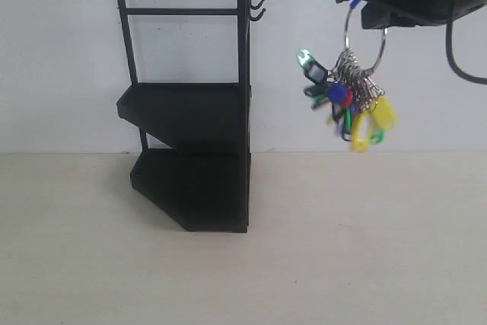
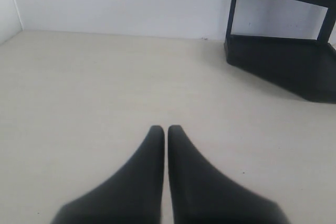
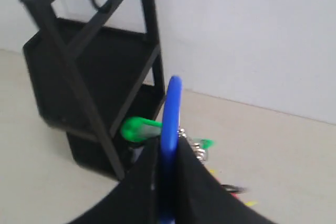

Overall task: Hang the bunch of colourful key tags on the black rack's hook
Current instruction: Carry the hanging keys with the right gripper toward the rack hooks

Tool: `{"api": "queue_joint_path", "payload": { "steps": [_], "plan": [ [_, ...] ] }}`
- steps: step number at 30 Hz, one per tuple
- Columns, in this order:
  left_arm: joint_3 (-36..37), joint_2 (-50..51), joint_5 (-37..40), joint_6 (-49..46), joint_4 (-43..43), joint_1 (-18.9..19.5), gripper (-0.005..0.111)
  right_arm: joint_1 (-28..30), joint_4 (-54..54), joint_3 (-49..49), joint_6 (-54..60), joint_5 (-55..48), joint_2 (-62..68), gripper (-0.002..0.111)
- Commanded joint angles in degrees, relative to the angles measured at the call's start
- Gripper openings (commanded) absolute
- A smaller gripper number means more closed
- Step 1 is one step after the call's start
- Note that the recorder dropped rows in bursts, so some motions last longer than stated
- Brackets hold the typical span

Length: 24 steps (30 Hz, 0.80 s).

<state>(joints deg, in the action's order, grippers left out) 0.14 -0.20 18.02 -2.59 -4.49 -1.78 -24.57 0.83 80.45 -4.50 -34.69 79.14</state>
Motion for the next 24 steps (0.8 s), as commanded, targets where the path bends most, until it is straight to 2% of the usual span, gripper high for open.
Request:
{"api": "queue_joint_path", "payload": {
  "steps": [1, 5, 6, 9, 11, 13, 14, 17, 18, 20, 22, 23, 24],
  "plan": [
    [-0.14, 0.2, -0.42, -0.02, -0.4, 0.19, 0.004, -3.05, 0.29, 0.21, 16.49, -4.88, 0.83, 0.0],
    [-0.14, 0.2, -0.42, -0.02, -0.4, 0.19, 0.004, -0.99, 2.05, 0.21, -6.81, 0.24, 1.39, 0.0],
    [-0.14, 0.2, -0.42, -0.02, -0.4, 0.19, 0.004, -1.31, 0.71, 0.21, -6.36, 0.69, 1.51, 0.0],
    [-0.14, 0.2, -0.42, -0.02, -0.4, 0.19, 0.004, -3.06, 1.35, 0.21, 16.65, -2.03, 2.24, 0.0],
    [-0.14, 0.2, -0.42, -0.02, -0.4, 0.19, 0.004, -1.73, 4.17, 0.21, 10.92, -0.44, 2.24, 0.0],
    [-0.14, 0.2, -0.42, -0.02, -0.4, 0.19, 0.004, -0.52, 2.59, 0.21, -5.38, 0.56, 2.68, 0.0],
    [-0.14, 0.2, -0.42, -0.02, -0.4, 0.19, 0.004, -0.78, 1.66, 0.21, -5.09, -0.48, 2.98, 0.0],
    [-0.14, 0.2, -0.42, -0.02, -0.4, 0.19, 0.004, -2.34, 2.89, 0.21, 20.22, -8.48, 3.6, 0.0],
    [-0.14, 0.2, -0.42, -0.02, -0.4, 0.19, 0.004, -2.19, 4.95, 0.21, 20.41, -8.52, 3.6, 0.0],
    [-0.14, 0.2, -0.42, -0.02, -0.4, 0.19, 0.004, -0.15, 7.04, 0.21, 4.5, -3.68, 3.6, 0.0],
    [-0.14, 0.2, -0.42, -0.02, -0.4, 0.19, 0.004, 0.75, 2.19, 0.1, -15.47, 0.33, 4.2, 0.0],
    [-0.14, 0.2, -0.42, -0.02, -0.4, 0.19, 0.004, 0.15, -0.83, 0.1, -13.5, 1.19, 4.74, 0.0],
    [-0.14, 0.2, -0.42, -0.02, -0.4, 0.19, 0.004, -0.58, -1.31, 0.23, -5.63, 1.29, 5.29, 0.0]
  ]
}}
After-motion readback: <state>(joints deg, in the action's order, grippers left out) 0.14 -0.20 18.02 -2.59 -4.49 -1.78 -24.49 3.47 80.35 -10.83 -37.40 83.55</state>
